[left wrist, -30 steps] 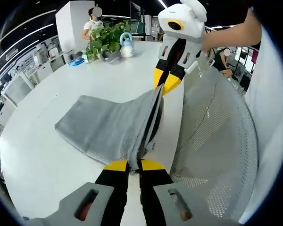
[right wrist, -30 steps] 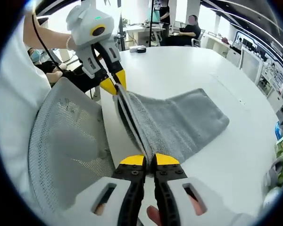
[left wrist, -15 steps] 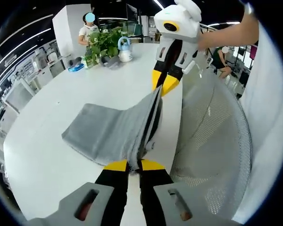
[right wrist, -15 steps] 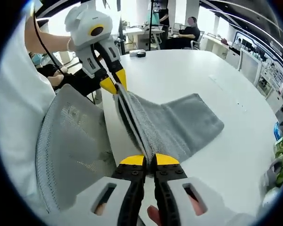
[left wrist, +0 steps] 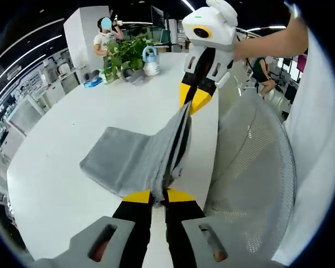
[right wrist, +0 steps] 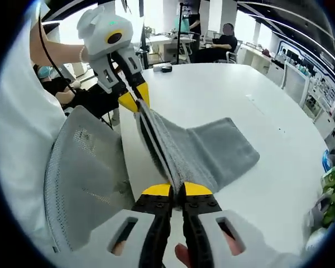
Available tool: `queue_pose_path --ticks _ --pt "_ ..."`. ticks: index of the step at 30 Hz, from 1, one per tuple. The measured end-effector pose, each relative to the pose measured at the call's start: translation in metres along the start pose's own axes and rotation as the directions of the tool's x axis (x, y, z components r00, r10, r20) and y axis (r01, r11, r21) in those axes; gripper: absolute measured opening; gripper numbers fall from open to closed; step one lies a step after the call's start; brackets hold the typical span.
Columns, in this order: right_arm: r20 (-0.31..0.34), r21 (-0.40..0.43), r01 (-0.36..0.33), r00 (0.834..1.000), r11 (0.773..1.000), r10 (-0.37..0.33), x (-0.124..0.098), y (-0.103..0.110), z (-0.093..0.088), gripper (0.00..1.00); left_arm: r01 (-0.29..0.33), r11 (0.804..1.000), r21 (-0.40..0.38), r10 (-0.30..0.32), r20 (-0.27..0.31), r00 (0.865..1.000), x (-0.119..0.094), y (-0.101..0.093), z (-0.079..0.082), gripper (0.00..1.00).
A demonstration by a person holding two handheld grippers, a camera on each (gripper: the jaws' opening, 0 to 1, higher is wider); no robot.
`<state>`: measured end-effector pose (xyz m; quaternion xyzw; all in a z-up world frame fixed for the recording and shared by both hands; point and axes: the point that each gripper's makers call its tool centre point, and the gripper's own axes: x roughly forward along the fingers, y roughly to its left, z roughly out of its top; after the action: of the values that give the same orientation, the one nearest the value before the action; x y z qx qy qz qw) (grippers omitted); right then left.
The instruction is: Fold the towel on the table until its edges align and the towel forms a compact rectangular stack.
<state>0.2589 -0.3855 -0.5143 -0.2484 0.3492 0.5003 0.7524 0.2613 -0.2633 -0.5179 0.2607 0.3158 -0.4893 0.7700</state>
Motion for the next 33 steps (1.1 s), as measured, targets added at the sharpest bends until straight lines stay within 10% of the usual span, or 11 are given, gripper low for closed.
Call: queue_pose_path --ticks 33 --pt "0.06 0.002 0.086 0.995 0.996 -0.086 -0.013 -0.057 0.039 0.03 -0.062 0.997 -0.042 0.064 0.042 0.997 -0.012 0.049 0.038 0.08"
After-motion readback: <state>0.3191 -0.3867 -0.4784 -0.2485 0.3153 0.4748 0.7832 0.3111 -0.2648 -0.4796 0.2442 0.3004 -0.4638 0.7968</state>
